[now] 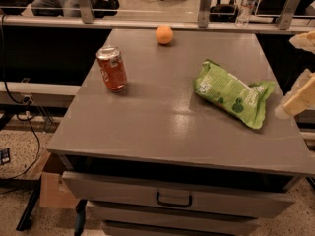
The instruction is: Move green rice chip bag near orange
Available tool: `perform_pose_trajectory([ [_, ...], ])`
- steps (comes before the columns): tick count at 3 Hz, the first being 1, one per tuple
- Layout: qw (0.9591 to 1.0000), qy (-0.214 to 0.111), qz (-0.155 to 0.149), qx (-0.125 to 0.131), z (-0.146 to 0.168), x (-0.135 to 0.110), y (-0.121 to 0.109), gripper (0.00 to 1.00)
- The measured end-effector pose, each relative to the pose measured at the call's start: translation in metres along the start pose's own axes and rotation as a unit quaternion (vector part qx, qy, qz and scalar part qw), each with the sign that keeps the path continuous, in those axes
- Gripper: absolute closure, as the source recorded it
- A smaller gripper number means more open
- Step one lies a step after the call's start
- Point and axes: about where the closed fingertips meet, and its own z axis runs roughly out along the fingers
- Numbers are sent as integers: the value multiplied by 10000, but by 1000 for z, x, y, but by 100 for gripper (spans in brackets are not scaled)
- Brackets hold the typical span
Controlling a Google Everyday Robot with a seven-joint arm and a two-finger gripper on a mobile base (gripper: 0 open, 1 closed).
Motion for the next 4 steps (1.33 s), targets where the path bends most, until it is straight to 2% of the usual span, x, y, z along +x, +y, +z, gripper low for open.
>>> perform_pose_trajectory([
  [1,9976,-574,331,193,20,6,-23,0],
  [2,9938,-920,566,255,44,10,-37,0],
  [4,9903,-1062,889,76,83,11,-38,0],
])
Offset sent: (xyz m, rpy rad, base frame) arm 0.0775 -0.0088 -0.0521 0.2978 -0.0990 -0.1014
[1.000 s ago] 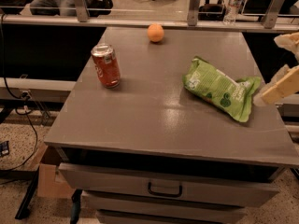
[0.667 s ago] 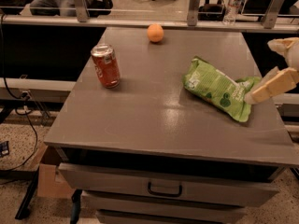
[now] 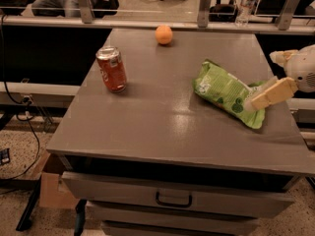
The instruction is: Move green rice chip bag near orange
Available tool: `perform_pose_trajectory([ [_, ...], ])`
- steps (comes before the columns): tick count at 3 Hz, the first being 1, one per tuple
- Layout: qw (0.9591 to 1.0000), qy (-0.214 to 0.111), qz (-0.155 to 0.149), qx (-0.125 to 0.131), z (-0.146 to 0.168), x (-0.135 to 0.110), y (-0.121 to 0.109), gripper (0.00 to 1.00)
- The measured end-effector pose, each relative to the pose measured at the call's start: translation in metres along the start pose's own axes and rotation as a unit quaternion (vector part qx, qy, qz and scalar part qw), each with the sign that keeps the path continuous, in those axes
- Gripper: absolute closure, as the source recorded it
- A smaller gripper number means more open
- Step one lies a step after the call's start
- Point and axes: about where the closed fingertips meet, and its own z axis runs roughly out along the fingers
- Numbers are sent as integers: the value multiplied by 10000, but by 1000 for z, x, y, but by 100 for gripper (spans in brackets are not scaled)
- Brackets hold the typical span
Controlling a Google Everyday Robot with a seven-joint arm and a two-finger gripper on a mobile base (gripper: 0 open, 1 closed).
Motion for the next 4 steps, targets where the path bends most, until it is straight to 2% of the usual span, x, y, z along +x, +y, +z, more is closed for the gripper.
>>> perform_pose_trajectory([
  [2,9995,226,222,-44,31,8,9,0],
  [3,9992,285,230,-141,49,11,14,23],
  [4,9989,322,226,-269,59,14,18,54],
])
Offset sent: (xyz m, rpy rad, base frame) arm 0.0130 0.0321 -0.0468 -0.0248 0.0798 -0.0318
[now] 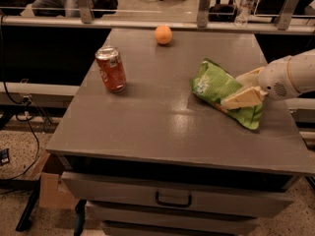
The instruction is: Move green rice chip bag near orange
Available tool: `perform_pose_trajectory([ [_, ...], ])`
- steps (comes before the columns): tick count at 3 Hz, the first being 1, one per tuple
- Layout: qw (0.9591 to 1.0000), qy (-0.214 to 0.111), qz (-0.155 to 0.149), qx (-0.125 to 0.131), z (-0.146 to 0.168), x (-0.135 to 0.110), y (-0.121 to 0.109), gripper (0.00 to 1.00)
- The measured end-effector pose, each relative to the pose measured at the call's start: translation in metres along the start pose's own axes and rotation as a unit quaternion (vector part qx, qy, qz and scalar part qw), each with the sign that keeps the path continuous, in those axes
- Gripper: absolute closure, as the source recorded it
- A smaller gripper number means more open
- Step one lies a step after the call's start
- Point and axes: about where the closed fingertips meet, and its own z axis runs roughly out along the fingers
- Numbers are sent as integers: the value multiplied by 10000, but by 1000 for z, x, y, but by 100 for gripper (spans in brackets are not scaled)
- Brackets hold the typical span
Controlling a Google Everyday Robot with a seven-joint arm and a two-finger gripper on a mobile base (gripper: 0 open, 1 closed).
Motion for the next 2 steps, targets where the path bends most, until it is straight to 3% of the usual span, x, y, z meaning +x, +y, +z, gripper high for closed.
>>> perform_pose_trajectory([
  [2,10000,0,1,-59,2,-1,0,99],
])
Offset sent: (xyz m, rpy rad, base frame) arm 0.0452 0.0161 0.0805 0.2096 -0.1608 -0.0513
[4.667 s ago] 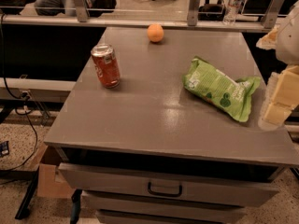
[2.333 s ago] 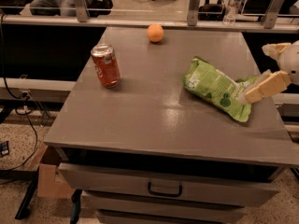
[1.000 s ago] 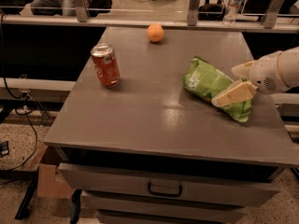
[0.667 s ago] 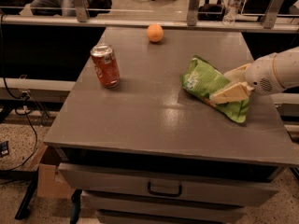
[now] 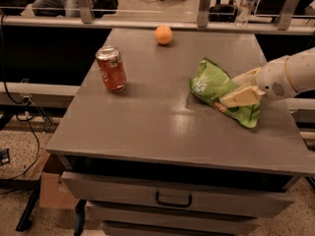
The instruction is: Move green rice chip bag near orange
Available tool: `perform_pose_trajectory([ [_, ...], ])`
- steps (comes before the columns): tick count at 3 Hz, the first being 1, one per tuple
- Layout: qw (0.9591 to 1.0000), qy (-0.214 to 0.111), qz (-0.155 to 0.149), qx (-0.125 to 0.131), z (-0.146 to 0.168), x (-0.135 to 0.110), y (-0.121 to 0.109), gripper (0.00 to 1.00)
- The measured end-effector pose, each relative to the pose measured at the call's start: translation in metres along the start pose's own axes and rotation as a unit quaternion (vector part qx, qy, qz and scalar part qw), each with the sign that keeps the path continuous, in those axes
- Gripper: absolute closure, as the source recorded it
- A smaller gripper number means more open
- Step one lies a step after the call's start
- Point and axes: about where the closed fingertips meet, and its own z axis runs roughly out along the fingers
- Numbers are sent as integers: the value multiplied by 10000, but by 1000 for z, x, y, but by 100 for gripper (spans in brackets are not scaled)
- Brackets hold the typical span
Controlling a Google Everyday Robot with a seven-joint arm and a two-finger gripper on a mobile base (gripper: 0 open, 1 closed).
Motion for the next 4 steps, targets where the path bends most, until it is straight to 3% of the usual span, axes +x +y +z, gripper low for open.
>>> perform_pose_trajectory([
  [1,10000,-1,0,0,0,0,0,100],
  [2,9988,-422,48,239,-10,-39,-23,100],
  [3,9918,-1109,-46,636,-31,-104,-59,100],
  [4,9893,-1248,-108,746,-41,-118,-66,100],
])
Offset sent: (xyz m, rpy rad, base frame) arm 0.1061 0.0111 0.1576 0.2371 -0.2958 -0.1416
